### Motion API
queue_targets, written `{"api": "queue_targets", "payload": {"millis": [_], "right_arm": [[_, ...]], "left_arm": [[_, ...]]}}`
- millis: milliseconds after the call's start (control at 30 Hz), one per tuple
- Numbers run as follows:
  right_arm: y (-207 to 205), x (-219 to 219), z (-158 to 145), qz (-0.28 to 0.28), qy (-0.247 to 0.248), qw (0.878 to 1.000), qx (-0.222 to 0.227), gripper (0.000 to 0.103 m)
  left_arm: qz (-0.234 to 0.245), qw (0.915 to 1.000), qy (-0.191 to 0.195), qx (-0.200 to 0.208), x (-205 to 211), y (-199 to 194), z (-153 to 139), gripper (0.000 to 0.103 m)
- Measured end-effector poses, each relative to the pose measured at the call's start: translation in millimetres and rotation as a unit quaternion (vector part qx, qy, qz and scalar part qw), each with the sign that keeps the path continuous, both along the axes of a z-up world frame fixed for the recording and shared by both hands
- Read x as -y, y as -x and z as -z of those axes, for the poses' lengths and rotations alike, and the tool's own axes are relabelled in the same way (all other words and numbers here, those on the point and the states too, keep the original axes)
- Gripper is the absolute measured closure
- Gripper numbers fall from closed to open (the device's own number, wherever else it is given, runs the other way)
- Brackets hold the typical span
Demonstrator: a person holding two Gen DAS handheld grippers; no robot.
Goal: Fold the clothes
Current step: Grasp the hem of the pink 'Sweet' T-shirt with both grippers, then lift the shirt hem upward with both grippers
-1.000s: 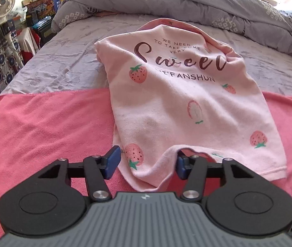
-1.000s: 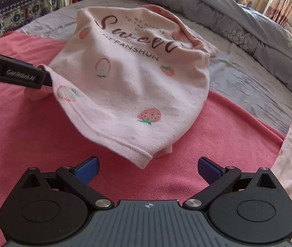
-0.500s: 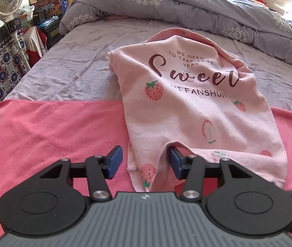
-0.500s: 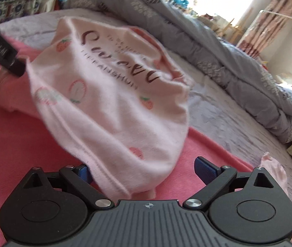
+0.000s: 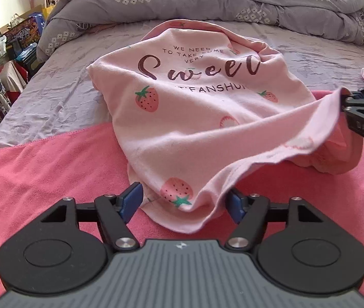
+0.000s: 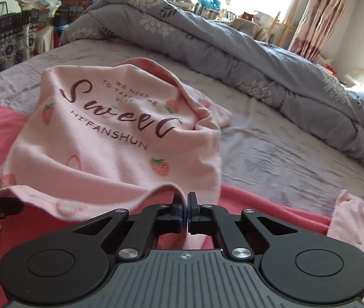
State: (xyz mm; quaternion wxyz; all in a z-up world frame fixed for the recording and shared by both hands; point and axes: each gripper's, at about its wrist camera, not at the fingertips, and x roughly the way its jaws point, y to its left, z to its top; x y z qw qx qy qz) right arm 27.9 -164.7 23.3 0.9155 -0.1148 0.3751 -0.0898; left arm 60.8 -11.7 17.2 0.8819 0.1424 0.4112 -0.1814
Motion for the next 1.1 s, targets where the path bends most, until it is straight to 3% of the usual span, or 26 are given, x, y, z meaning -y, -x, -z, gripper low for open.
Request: {"api": "queue_targets", "payload": {"millis": [100,200,367,500,633,700,767,867,1000,1100], "right_arm": [[8,-4,-23,-0.008,-0.022,0.999,0.023,0.098],[19,-2,-58,-0.015,-0.048,0.996,0.074,0.098],[28,-4,-100,-0.035,-0.052,0.988,0.141,0.098],[25,-2,-117,-0.025,-0.065,0.983,0.171,0.098],[25,7,-136,-0.014,-0.083,0.975,0.205,0.098],[28,8,-144,-0.016,-0.087,0.972,0.219,0.098],[32,10,-152,-0.019,-0.086,0.969,0.230,0.098],[37,16,-158,-0.015,-0.086,0.968,0.235,0.098],[36,24,-155,-0.002,-0.091,0.970,0.226,0.098],[35,26,-153,0.005,-0.094,0.970,0.225,0.098]], "left_arm": [[-0.018,0.9998,-0.006,0.006,-1,-8,2,0.033],[-0.036,0.9989,-0.007,0.031,-3,-14,-2,0.031],[-0.063,0.9953,0.026,0.069,-2,-30,-17,0.029],[0.005,0.9958,0.023,0.089,16,-13,-25,0.029],[0.085,0.9872,-0.036,0.130,42,16,-21,0.029],[0.094,0.9853,-0.046,0.135,51,19,-18,0.029],[0.060,0.9879,-0.047,0.135,48,9,-19,0.030],[-0.004,0.9898,-0.046,0.135,41,-10,-20,0.050],[-0.082,0.9864,-0.004,0.142,11,-31,-43,0.083],[-0.124,0.9739,0.040,0.186,-12,-32,-77,0.087]]}}
